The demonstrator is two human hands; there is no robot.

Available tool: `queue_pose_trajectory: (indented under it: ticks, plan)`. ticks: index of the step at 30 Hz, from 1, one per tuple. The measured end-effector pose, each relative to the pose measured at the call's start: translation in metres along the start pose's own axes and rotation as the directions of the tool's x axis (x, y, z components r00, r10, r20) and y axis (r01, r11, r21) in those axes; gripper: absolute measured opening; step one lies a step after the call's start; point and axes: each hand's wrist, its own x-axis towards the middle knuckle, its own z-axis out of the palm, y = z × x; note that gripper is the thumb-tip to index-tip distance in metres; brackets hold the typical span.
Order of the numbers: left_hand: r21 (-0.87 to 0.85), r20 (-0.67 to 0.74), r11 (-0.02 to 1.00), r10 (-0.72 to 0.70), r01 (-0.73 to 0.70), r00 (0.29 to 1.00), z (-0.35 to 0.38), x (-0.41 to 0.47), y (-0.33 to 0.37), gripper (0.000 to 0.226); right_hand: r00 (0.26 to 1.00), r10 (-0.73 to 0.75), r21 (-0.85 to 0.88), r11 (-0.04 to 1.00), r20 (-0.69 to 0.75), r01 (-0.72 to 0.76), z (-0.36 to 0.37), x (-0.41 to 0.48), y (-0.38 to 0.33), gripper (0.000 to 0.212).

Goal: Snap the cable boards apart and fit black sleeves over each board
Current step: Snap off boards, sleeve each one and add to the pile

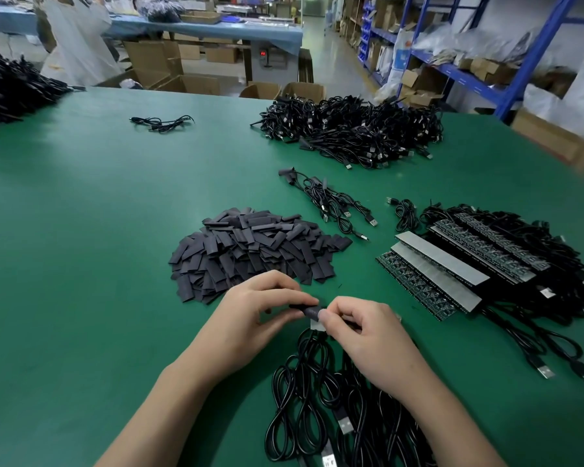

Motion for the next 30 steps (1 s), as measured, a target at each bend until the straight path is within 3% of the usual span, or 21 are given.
queue_pose_trajectory:
  ticks: [8, 15, 30]
  plan:
    - [-0.002, -0.069, 0.998, -0.058, 0.057, 0.996, 0.0000, -0.0015, -0.0001, 0.020, 0.997, -0.055, 0.110, 0.992, -0.053, 0.060, -0.0021, -0.0014, -0.0029, 0.019]
    - [-0.034, -0.132, 0.993, -0.115, 0.112, 0.984, -0.0010, -0.0013, -0.0038, 0.020, 0.991, -0.022, -0.022, 1.000, -0.134, 0.019, -0.0008, 0.0009, 0.0027, 0.013]
    - [0.005, -0.138, 0.998, -0.066, 0.067, 0.988, 0.0050, -0.0024, -0.0017, 0.019, 0.994, 0.042, 0.073, 0.997, -0.103, -0.035, 0.0000, 0.0018, 0.0001, 0.016]
